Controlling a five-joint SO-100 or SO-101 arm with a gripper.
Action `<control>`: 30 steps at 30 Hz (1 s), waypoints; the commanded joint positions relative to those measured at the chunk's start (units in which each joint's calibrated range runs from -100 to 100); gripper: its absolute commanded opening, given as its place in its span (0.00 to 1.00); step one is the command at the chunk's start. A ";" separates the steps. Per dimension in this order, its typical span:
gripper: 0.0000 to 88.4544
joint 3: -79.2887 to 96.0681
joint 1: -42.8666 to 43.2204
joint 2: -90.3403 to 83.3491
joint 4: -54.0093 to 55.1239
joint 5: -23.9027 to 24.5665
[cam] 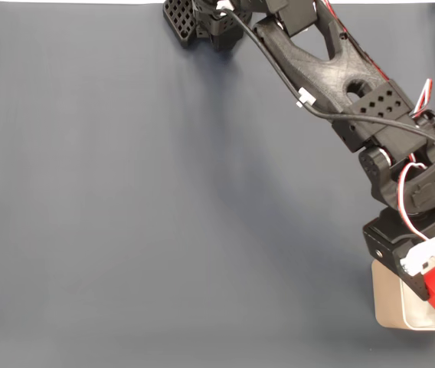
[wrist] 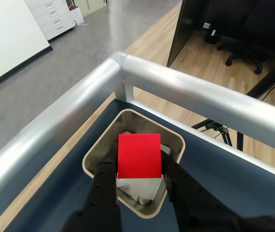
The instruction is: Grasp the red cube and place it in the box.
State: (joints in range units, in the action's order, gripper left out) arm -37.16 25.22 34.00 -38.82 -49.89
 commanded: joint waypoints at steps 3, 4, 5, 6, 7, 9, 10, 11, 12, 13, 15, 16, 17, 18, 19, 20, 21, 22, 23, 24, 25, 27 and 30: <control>0.18 -3.71 -1.00 -0.90 1.45 -0.54; 0.23 -3.71 -1.00 -0.90 1.53 -0.54; 0.27 -3.71 -1.00 -0.90 1.77 -0.54; 0.30 -3.71 -1.07 -0.90 2.02 -0.54; 0.32 -3.71 -1.07 -0.90 2.18 -0.59; 0.37 -3.71 -1.07 -0.90 2.27 -0.78; 0.40 -3.71 -1.07 -0.98 2.27 -0.88; 0.41 -3.71 -1.07 -0.98 2.27 -0.93; 0.43 -3.71 -1.07 -0.98 2.27 -0.93; 0.44 -3.71 -1.07 -1.07 2.27 -1.03; 0.47 -3.81 -1.07 -1.07 2.43 -1.32; 0.48 -3.81 -1.07 -1.07 2.68 -1.42; 0.48 -3.90 -1.07 -1.07 2.92 -1.47; 0.49 -3.90 -1.07 -1.07 3.00 -1.56; 0.49 -3.90 -1.07 -1.07 3.08 -1.61; 0.49 -3.90 -1.07 -1.07 3.08 -1.61; 0.49 -3.90 -1.07 -1.07 3.08 -1.61; 0.50 -3.90 -1.07 -1.07 3.08 -1.61; 0.50 -3.90 -1.07 -1.07 3.08 -1.76; 0.50 -3.90 -1.07 -1.07 3.17 -1.81; 0.50 -3.90 -1.07 -1.07 3.25 -1.86; 0.50 -3.90 -1.07 -1.07 3.25 -1.86; 0.50 -3.90 -1.07 -1.07 3.25 -1.76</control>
State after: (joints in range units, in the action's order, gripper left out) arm -37.16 24.93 34.00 -36.67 -51.31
